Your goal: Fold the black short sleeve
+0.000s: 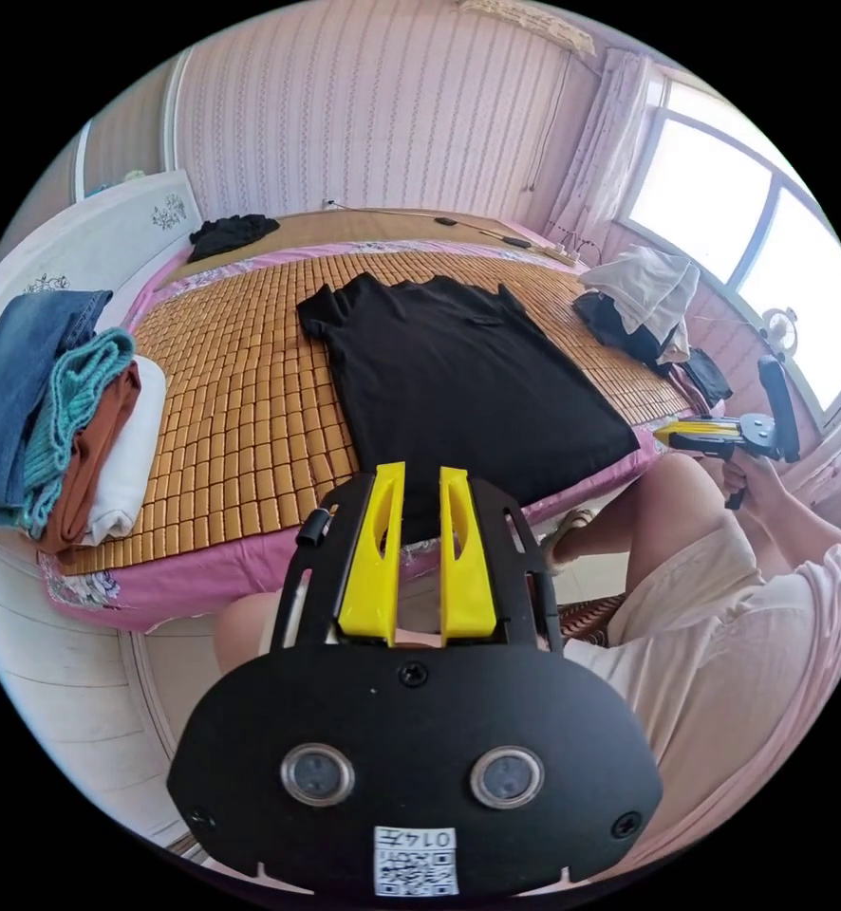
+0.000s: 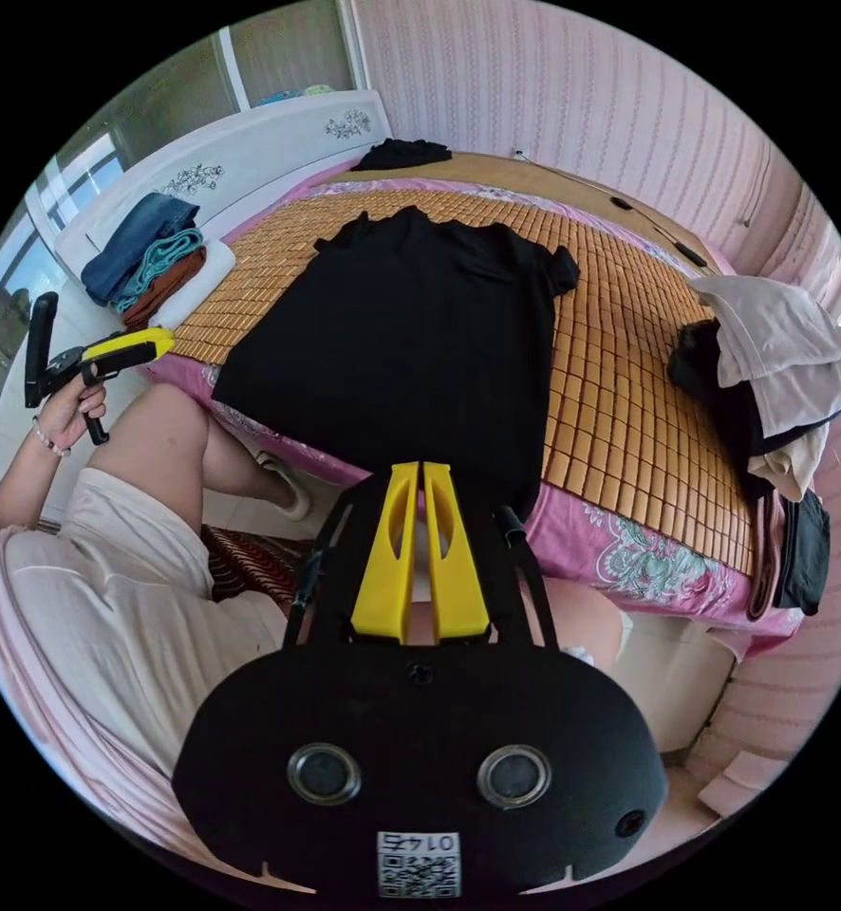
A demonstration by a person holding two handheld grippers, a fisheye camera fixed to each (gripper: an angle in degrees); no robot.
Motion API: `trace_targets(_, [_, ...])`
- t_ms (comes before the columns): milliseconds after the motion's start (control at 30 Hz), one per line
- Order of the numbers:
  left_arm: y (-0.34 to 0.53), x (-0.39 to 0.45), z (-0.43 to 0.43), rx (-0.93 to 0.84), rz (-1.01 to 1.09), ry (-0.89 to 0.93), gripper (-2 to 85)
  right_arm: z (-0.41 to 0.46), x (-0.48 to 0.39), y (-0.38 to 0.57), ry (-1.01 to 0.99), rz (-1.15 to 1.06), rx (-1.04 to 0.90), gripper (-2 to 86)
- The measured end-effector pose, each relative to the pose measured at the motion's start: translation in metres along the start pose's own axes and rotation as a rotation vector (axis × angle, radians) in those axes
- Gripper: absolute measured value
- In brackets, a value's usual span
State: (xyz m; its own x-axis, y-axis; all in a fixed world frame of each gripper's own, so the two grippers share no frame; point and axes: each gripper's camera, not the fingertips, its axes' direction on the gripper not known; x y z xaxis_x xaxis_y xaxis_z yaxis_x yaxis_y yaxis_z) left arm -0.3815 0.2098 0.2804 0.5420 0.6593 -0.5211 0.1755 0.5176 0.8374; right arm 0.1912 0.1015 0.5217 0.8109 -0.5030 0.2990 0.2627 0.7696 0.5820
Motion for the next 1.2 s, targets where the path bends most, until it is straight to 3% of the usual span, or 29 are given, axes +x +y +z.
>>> trace_targets(433, [0.021, -0.099, 0.035, 0.068, -0.176, 0.151, 5.0, 0.068, -0.024, -0.032, -0.095, -0.089, -0.043, 0.3])
trace_targets(967, [-0.177, -0.269, 0.229, 0.059, -0.201, 0.067, 4.8, 0.228, -0.094, -0.349, -0.167, -0.342, -0.048, 5.3])
trace_targets(1200, [-0.228, -0.310, 0.342, -0.035, -0.196, 0.078, 2.9, 0.310, -0.096, -0.430, -0.085, -0.253, -0.031, 4.9])
